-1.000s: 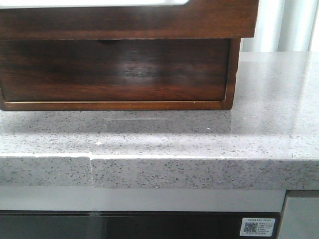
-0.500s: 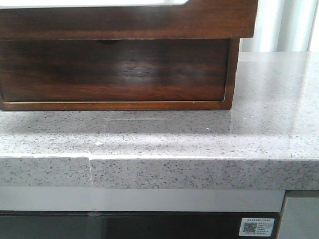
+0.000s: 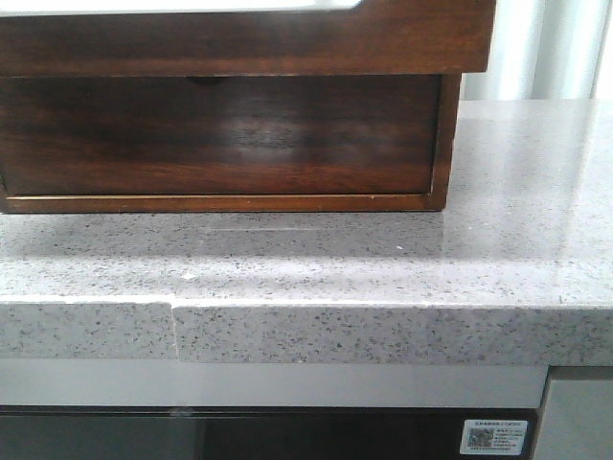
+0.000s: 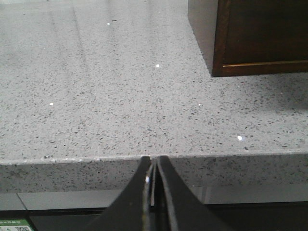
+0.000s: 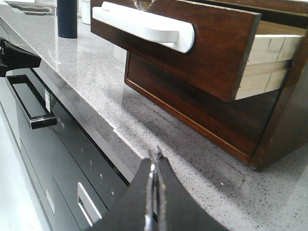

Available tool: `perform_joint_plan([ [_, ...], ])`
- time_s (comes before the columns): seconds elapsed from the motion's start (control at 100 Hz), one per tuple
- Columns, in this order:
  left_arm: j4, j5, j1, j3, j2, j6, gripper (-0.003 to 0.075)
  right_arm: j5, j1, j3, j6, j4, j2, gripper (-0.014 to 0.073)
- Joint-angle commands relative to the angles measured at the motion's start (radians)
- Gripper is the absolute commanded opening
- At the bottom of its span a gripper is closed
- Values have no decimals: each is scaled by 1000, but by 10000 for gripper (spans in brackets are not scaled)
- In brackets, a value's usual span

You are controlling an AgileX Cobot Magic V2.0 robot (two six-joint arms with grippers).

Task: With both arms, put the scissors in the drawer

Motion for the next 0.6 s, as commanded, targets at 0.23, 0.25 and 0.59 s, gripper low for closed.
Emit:
perform_joint_plan([
  [0.23,-14,-36,1,24,-32,3,-19,-77,-1,-24,-22,-68,9,-71],
  [0.25,-14,-36,1,24,-32,3,-19,-80,-1,-24,-22,-91,9,-71],
  [0.59,-14,-36,1,24,-32,3,-19,-499,-160,124,282,-238,9,-71],
])
